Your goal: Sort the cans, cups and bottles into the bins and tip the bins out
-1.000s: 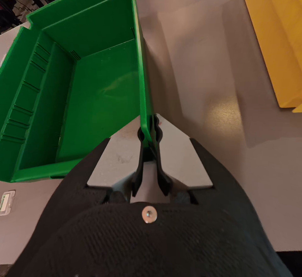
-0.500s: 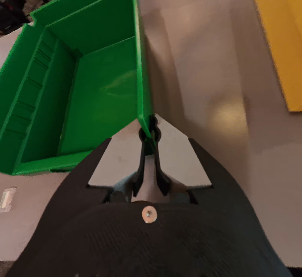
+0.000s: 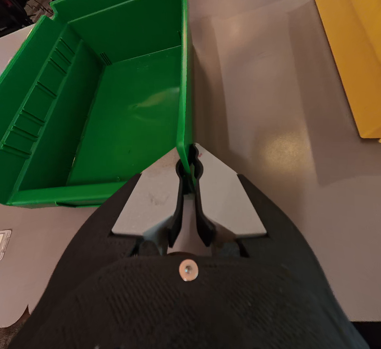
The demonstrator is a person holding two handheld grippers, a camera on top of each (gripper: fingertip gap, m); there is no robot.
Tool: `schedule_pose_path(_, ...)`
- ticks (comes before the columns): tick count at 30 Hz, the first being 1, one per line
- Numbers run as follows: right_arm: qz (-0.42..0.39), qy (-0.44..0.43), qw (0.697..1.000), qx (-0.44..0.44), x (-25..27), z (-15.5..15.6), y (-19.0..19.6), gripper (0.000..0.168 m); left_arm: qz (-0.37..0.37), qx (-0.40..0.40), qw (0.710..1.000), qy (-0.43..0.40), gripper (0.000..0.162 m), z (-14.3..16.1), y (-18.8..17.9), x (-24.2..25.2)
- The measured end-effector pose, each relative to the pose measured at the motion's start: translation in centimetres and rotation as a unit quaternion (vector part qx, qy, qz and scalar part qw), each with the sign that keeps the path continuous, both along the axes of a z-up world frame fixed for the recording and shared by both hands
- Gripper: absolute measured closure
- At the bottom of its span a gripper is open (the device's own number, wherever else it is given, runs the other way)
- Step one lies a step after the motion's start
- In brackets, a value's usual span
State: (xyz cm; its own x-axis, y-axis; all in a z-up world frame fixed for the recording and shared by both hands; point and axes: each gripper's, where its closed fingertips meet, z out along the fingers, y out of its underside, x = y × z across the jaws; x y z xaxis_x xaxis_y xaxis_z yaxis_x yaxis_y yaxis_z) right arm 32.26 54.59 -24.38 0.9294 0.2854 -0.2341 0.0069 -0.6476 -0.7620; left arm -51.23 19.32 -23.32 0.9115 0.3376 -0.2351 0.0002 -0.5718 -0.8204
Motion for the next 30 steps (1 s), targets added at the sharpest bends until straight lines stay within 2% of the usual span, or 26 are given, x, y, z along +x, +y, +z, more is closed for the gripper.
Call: schedule_pose_path(30, -0.012, 0.175, 0.984, -0.015, -2.0, 2.9, 0.3, 0.165, -0.014, 0.011, 1.000, 0.007, 0.161, 0.6, -0.9, 0.3)
